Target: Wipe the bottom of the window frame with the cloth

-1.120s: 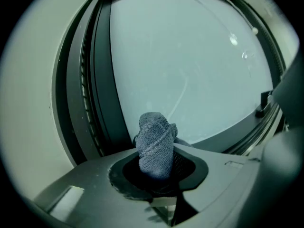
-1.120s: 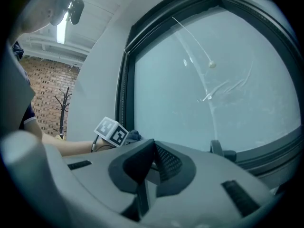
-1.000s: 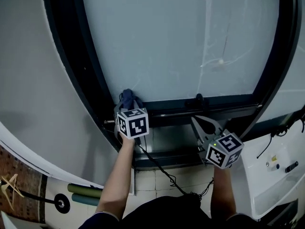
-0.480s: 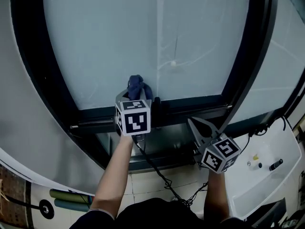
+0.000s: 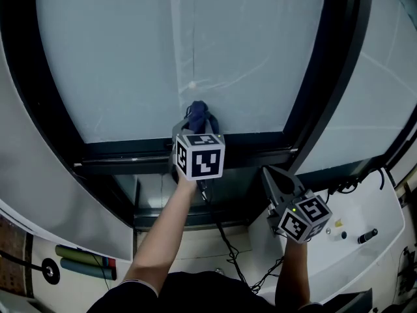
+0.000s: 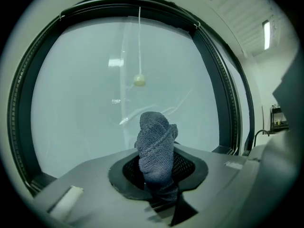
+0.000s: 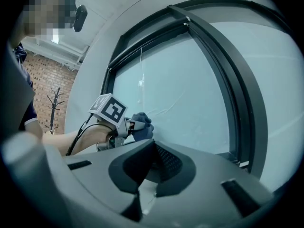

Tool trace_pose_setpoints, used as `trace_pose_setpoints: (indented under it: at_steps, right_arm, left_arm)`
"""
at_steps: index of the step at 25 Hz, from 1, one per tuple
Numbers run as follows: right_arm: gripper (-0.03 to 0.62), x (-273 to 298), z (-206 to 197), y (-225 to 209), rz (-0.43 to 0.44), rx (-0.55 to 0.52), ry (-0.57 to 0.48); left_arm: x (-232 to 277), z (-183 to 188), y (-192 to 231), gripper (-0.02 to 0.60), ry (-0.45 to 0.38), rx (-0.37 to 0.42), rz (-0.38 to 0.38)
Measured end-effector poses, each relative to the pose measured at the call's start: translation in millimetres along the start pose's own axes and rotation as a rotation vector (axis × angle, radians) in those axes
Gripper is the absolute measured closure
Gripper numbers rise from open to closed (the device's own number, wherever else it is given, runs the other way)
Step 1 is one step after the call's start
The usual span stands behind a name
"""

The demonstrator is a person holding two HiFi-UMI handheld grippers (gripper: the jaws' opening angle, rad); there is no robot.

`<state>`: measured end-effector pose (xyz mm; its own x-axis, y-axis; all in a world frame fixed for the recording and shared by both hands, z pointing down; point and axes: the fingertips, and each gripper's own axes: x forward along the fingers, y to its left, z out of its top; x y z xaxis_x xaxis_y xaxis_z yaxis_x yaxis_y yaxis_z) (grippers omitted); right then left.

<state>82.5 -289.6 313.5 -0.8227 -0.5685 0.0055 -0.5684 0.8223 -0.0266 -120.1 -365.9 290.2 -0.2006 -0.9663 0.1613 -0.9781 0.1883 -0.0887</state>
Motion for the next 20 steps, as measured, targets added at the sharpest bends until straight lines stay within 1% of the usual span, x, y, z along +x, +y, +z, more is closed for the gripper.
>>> trace_pose_setpoints:
  at_steps: [5,8,12,16,20]
  right_arm:
    - [0.594,-7.5,-10.9,-20.9,0.01,0.027,0.013]
    - [0.594,-9.3,-17.0,-28.4,0.013,0.037,0.027]
    - [0.594,-14.1,-24.1,-41.9,-0.003,0.048,0.039]
    - [0.594,-18.5,-32.6,-49.8,-0.019,0.052,0.055]
    - [0.594,-25.4,-42.9,-59.5,-0.043,0.066,0.076]
  left_arm:
    - [16.4,-13.7,-18.0,0.477,0.018,0.009,0.073]
    - [31.1,-30.7,-22.7,0.477,0.052,0.003,0.106]
    - [50.9,-56.0,-24.8,0.476,0.103,-0.018,0.11]
    - [64.2,-82.4,-29.5,0.476,0.156,-0.021,0.113]
    - [72.8,-98.1,-34.1,0.477,0.181,-0.063,0.102]
